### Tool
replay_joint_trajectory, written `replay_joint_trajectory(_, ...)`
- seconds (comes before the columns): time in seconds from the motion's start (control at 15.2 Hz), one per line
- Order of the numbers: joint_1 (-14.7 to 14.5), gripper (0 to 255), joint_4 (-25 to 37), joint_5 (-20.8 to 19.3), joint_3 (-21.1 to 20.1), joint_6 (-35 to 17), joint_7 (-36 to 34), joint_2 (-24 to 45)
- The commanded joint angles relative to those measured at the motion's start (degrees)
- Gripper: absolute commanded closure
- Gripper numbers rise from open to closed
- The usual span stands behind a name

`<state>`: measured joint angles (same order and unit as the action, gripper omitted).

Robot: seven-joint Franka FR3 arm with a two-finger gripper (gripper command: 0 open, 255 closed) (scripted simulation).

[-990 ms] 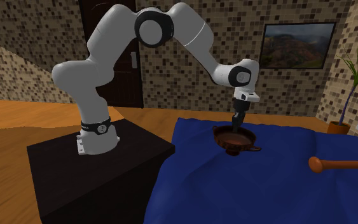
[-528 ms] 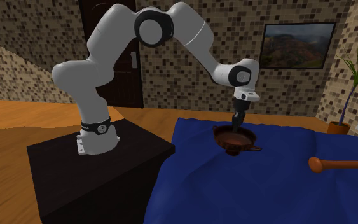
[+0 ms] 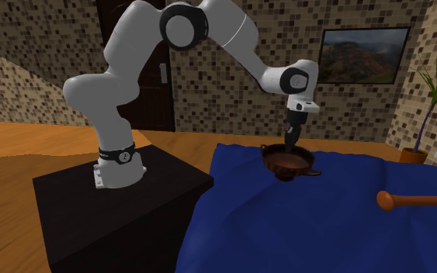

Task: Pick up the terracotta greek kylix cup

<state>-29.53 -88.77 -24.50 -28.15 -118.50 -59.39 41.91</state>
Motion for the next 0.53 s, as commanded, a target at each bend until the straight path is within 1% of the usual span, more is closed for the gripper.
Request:
replay_joint_trajectory(0.0, 0.24, 255, -0.03, 0.42, -0.34, 0.87, 0.24, -0.98)
replay_joint_trajectory(0.33, 0.66, 255, 0.60, 1.46, -1.11, 3.40, 0.91, -3.05)
replay_joint_trajectory(0.46, 0.67, 255, 0.62, 1.50, -1.13, 3.48, 0.93, -3.11)
